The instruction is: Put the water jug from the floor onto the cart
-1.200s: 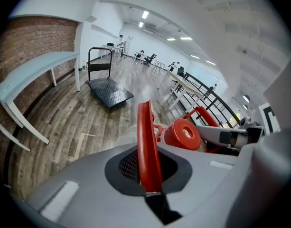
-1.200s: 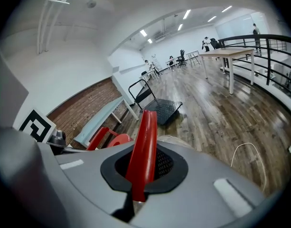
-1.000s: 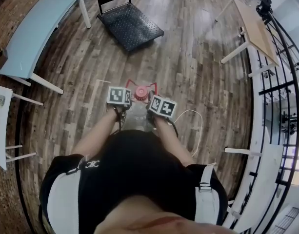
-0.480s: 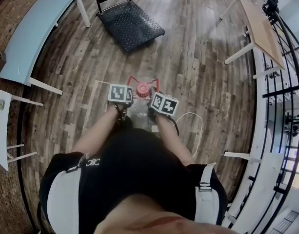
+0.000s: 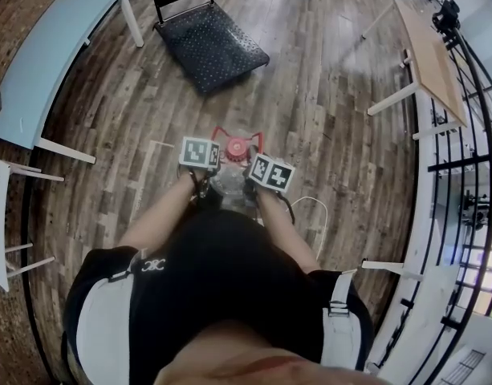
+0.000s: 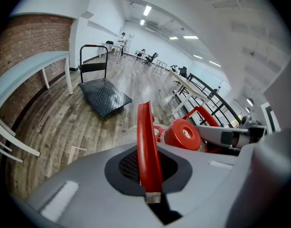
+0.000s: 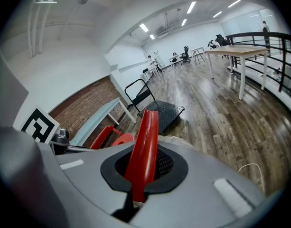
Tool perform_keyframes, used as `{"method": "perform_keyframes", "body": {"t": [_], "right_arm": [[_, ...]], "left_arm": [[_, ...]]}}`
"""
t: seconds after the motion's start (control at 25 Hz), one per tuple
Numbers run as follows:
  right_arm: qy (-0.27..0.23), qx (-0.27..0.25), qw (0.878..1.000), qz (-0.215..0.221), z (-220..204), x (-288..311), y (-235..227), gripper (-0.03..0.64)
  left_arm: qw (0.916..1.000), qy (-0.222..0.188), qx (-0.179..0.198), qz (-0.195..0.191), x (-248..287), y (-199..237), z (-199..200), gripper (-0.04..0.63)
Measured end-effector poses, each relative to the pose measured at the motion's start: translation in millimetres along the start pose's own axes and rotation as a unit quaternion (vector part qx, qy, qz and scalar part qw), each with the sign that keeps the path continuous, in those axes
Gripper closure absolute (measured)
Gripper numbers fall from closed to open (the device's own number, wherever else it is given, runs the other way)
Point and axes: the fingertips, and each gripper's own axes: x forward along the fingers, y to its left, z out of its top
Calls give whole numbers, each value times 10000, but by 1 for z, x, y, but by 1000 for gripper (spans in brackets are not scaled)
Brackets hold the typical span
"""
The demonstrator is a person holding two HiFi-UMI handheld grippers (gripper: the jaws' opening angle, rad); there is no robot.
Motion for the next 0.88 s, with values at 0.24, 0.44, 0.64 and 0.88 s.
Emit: {"method": "perform_keyframes", "body": {"t": [0.24, 0.44, 0.64, 0.88], "right_arm": [[-39, 70, 9999, -128, 39, 38, -9, 600], [-19, 37, 9999, -129, 81, 76, 0, 600], [2, 0, 9999, -165, 123, 119, 11, 600], [-107, 26, 9998, -176, 166, 157, 20, 600]], "left_arm": [[9999, 42, 60, -78, 29, 11, 46, 591], [9998, 77, 136, -145, 44, 34, 99, 591], [9996, 39, 195, -208, 61, 58, 153, 591], [9990, -64, 327, -286, 74, 80, 210, 591]]}}
